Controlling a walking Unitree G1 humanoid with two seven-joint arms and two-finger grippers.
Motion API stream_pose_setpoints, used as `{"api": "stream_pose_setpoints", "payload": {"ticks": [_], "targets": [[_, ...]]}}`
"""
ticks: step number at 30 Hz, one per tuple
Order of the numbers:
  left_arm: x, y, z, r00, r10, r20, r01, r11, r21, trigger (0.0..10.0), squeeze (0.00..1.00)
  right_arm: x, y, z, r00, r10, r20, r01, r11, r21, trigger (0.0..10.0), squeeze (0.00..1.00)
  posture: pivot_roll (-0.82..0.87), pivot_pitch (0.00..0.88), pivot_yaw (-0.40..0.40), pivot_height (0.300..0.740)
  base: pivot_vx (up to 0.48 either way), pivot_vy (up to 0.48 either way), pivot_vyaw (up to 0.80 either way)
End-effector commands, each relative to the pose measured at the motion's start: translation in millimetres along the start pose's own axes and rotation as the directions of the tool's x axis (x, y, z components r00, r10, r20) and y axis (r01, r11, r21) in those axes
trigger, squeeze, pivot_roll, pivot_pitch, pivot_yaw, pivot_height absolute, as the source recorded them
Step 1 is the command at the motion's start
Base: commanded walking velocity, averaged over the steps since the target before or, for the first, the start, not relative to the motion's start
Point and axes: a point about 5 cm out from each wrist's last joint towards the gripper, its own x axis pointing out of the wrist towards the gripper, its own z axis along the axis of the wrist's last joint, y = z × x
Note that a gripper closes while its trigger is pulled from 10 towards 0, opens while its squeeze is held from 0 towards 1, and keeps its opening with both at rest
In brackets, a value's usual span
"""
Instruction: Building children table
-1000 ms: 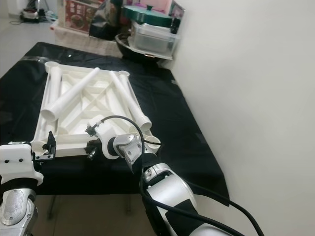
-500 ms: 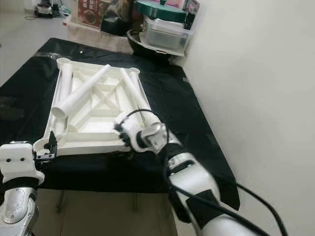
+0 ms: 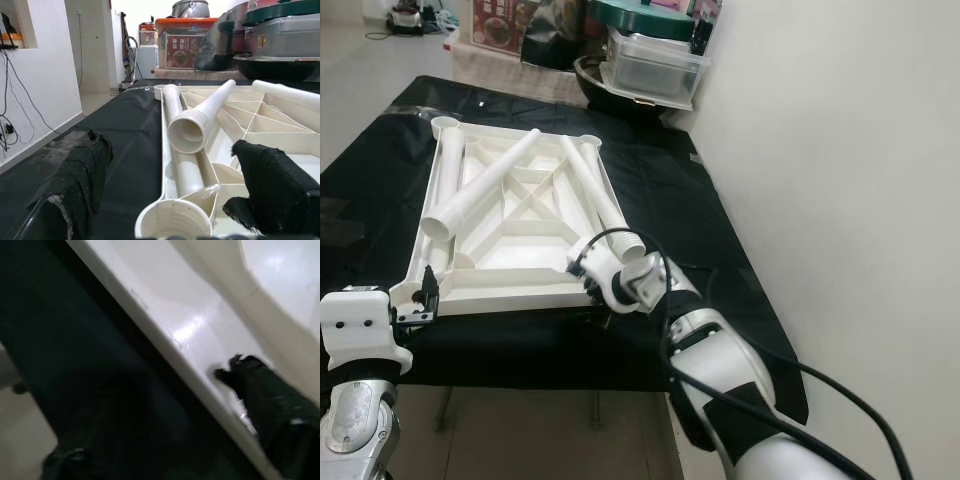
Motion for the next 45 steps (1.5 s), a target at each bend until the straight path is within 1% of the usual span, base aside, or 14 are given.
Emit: {"api": "stream_pose_setpoints", "payload": {"ticks": [1,10,13,22,23,25,26,31,32,33,34,43,44,45], "targets": [[-0.8,-5.1,-1.2,1.0,-0.023,0.001,0.023,1.0,-0.003,10.0,0.0,9.2,12.8,-18.0,0.996,0.048,-0.074,-0.047,0.999,0.014,0.0,0.0,0.28,0.0,-0.254,0.74,0.0,0.0,0.0],[-3.3,-3.2,-0.4,1.0,-0.007,0.0,0.007,1.0,-0.003,10.0,0.0,18.5,23.1,-10.3,0.997,0.068,-0.032,-0.062,0.984,0.166,0.0,0.0,0.28,0.0,-0.264,0.74,0.0,0.0,0.0],[-3.9,-3.2,-0.3,1.0,-0.004,-0.003,0.004,1.0,-0.006,10.0,0.0,26.6,30.0,2.7,0.998,0.024,0.059,-0.043,0.943,0.331,0.0,0.0,0.27,0.0,-0.256,0.74,0.0,0.0,0.0],[-2.8,-3.6,-1.1,1.0,-0.017,-0.005,0.017,1.0,-0.008,10.0,0.0,36.5,44.8,15.5,0.988,0.058,0.142,-0.117,0.886,0.448,0.0,0.0,0.26,0.0,-0.244,0.74,0.0,0.0,0.0],[-2.3,-4.1,-1.2,1.0,-0.019,-0.005,0.019,1.0,-0.007,10.0,0.0,38.8,48.6,19.4,0.985,0.067,0.161,-0.137,0.869,0.476,3.6,0.0,0.26,0.0,-0.242,0.74,0.0,0.0,0.0],[-1.9,-4.4,-1.3,1.0,-0.02,-0.005,0.02,1.0,-0.006,10.0,0.0,40.0,51.0,21.8,0.982,0.073,0.173,-0.15,0.857,0.493,3.6,0.0,0.26,0.0,-0.242,0.74,0.0,0.0,0.0],[-1.9,-4.5,-1.2,1.0,-0.02,-0.004,0.02,1.0,-0.005,10.0,0.0,42.0,54.2,22.4,0.982,0.089,0.17,-0.158,0.876,0.455,10.0,0.0,0.26,0.0,-0.241,0.74,0.0,0.0,0.0],[-2.0,-4.2,-1.1,1.0,-0.021,-0.003,0.021,1.0,-0.002,10.0,0.0,42.1,52.3,13.7,0.99,0.07,0.122,-0.105,0.944,0.313,10.0,0.0,0.26,0.0,-0.24,0.74,0.0,0.0,0.0],[-2.1,-4.0,-1.1,1.0,-0.022,-0.004,0.022,1.0,-0.002,10.0,0.0,39.0,44.9,7.6,0.995,0.012,0.098,-0.036,0.969,0.243,10.0,0.33,0.26,0.0,-0.24,0.74,0.0,0.0,0.0],[-2.2,-4.0,-1.1,1.0,-0.022,-0.004,0.022,1.0,-0.001,10.0,0.0,36.6,40.1,3.9,0.996,-0.027,0.086,0.01,0.981,0.194,10.0,0.33,0.26,0.0,-0.24,0.74,0.0,0.0,0.0],[-2.4,-3.9,-1.0,1.0,-0.022,-0.005,0.022,1.0,-0.001,10.0,0.0,33.3,34.6,1.6,0.994,-0.06,0.094,0.042,0.982,0.183,10.0,1.0,0.26,0.0,-0.238,0.74,0.0,0.0,0.0],[-4.4,-1.2,-0.5,1.0,-0.024,-0.009,0.024,1.0,-0.002,10.0,0.0,8.9,9.3,33.8,0.934,-0.099,0.343,-0.005,0.957,0.292,10.0,1.0,0.25,0.0,-0.226,0.74,0.0,0.0,0.0],[-4.7,-0.7,-0.5,1.0,-0.025,-0.01,0.025,1.0,-0.002,10.0,0.0,5.4,7.1,40.1,0.919,-0.095,0.384,-0.028,0.952,0.305,10.0,1.0,0.25,0.0,-0.226,0.74,0.0,0.0,0.0],[-5.4,-0.3,-0.6,1.0,-0.028,-0.012,0.028,1.0,-0.002,10.0,0.0,-6.3,4.0,58.3,0.861,-0.069,0.503,-0.119,0.936,0.331,10.0,1.0,0.24,0.0,-0.213,0.74,0.0,0.0,0.0]]}}
